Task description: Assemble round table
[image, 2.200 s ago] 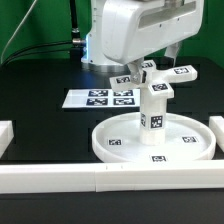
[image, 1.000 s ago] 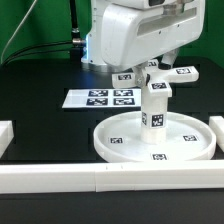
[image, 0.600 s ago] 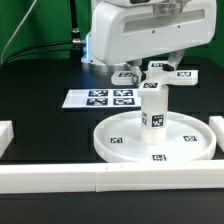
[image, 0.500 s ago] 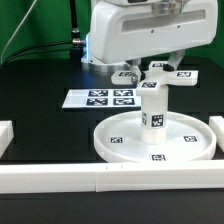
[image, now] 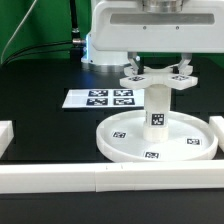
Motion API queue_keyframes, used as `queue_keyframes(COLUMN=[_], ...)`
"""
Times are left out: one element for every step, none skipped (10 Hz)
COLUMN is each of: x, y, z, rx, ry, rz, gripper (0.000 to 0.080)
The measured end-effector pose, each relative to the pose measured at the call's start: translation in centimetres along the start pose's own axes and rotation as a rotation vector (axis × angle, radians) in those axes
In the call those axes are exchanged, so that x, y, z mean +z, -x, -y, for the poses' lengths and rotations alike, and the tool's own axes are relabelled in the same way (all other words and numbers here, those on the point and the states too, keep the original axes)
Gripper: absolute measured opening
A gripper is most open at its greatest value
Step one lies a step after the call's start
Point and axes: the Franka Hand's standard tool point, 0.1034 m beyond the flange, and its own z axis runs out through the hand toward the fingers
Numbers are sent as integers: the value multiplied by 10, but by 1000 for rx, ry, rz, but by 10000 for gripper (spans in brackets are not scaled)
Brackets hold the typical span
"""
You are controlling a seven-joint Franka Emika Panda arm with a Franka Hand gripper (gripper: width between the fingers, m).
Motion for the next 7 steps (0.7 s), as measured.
queue_keyframes(x=[0, -1, -1, -1, -1, -1, -1], y=[-1, -1, -3, -3, -3, -3, -3], z=[1, 2, 3, 2, 3, 2, 3], rx=[116, 214, 244, 293, 358, 388, 467], ry=[-8, -11, -13, -19, -23, -27, -32], rz=[-2, -6, -14, -12, -9, -7, -3], gripper=[442, 442, 442, 442, 442, 442, 442])
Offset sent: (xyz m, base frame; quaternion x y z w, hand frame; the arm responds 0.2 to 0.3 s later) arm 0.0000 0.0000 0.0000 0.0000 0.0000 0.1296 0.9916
